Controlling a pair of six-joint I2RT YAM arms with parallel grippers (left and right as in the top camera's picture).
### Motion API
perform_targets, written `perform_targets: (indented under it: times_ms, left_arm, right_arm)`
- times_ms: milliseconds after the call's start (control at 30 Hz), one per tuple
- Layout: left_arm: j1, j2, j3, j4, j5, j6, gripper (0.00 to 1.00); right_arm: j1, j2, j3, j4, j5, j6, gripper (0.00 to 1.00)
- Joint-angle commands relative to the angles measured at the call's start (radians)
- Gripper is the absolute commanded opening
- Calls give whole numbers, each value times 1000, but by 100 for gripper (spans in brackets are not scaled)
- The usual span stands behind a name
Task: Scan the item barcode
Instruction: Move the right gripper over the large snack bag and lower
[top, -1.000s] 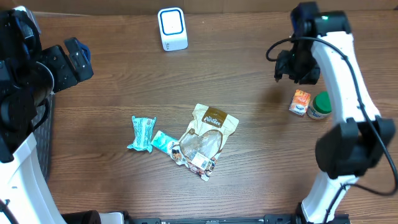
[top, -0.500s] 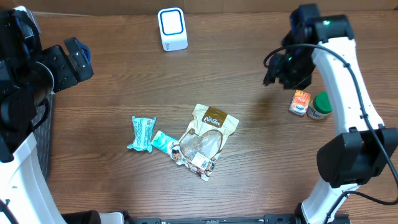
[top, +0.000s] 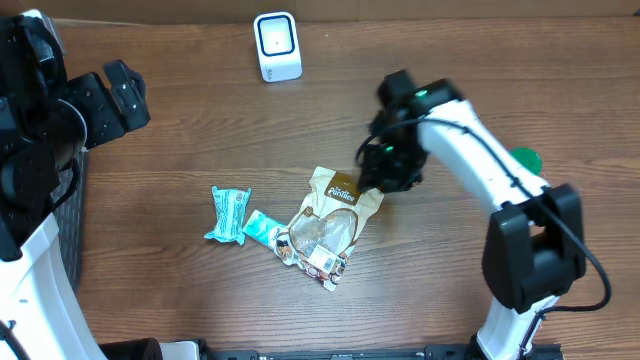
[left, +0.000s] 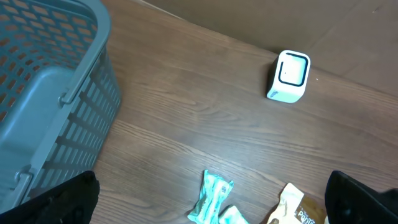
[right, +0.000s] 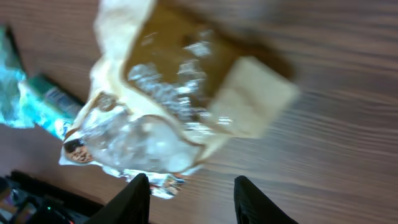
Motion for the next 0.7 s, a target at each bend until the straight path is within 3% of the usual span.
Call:
perform_targets:
  times_ms: [0,267,667]
  left_arm:
    - [5,2,7,5,-9,-10,99]
    - [5,2,7,4,-9,-10,100]
    - [5,2,7,4,-9,-10,99]
  right_arm:
    - [89,-8,-30,51,-21,84,40]
    - [185,-8,-69,105,-17,142,36]
    - [207,-6,-69,134,5,200,31]
